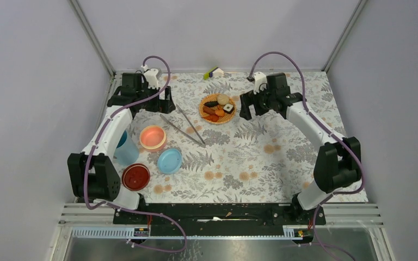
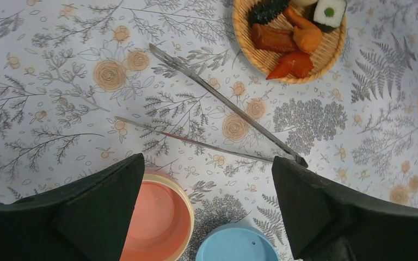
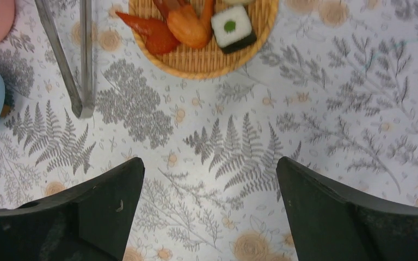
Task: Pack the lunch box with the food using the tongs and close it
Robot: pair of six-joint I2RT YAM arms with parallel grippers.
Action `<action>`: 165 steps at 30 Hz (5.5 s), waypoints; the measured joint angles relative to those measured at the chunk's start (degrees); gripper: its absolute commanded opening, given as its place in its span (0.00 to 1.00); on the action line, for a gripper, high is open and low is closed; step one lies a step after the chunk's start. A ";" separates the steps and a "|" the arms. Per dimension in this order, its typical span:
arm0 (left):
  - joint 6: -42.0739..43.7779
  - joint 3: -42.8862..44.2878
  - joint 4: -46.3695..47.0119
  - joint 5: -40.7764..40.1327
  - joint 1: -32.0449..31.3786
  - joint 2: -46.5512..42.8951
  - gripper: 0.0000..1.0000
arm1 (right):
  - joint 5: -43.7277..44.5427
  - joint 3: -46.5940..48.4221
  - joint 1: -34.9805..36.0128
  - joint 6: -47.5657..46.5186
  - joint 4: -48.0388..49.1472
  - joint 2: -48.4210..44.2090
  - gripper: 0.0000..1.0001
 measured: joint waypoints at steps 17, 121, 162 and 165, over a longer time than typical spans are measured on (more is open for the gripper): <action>-17.79 -0.79 4.59 -8.37 3.06 -9.57 0.99 | 5.07 33.11 19.76 -1.49 -11.02 23.93 0.99; -34.69 3.28 3.48 8.96 19.67 -8.39 0.99 | 25.55 40.83 35.19 3.85 -0.15 47.82 0.73; -32.39 3.17 3.85 17.09 20.15 -6.21 0.99 | 15.34 41.48 29.33 3.30 -12.41 37.35 0.44; -31.32 3.17 4.07 19.19 20.15 -6.19 0.99 | 14.40 41.51 29.00 3.34 -12.41 36.48 0.43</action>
